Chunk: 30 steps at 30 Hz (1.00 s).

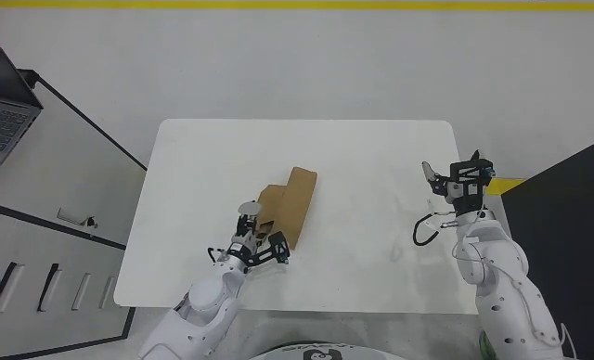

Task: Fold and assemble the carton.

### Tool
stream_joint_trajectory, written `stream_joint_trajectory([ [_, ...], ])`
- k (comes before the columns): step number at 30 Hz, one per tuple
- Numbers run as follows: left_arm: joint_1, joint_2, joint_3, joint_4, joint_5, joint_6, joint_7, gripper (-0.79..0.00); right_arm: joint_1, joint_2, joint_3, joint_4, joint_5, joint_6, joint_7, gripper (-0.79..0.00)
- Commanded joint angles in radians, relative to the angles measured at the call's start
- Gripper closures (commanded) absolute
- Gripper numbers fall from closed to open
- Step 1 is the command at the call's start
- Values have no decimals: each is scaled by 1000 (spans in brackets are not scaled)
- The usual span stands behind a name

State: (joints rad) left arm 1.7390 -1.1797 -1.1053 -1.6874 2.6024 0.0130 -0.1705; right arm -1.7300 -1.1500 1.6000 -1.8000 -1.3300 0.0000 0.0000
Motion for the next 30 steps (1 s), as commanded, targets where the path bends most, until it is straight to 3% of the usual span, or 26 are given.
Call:
stream_joint_trajectory([
  [1,-2,-1,2,3,-5,4,1,-760,0,0,0,0,0,0,0,-785],
  [6,-2,-4,2,6,-14,22,2,-686,0,0,0,0,0,0,0,-785],
  [14,0,-6,-4,15,-28,31,14,-659,0,0,0,0,0,0,0,-785],
  [18,-3,-8,-4,25,-29,32,18,-573,0,0,0,0,0,0,0,-785],
  [23,-7,-11,0,34,-34,34,19,-529,0,0,0,0,0,0,0,-785],
  [30,-20,-16,16,45,-31,32,22,-514,0,0,0,0,0,0,0,-785],
])
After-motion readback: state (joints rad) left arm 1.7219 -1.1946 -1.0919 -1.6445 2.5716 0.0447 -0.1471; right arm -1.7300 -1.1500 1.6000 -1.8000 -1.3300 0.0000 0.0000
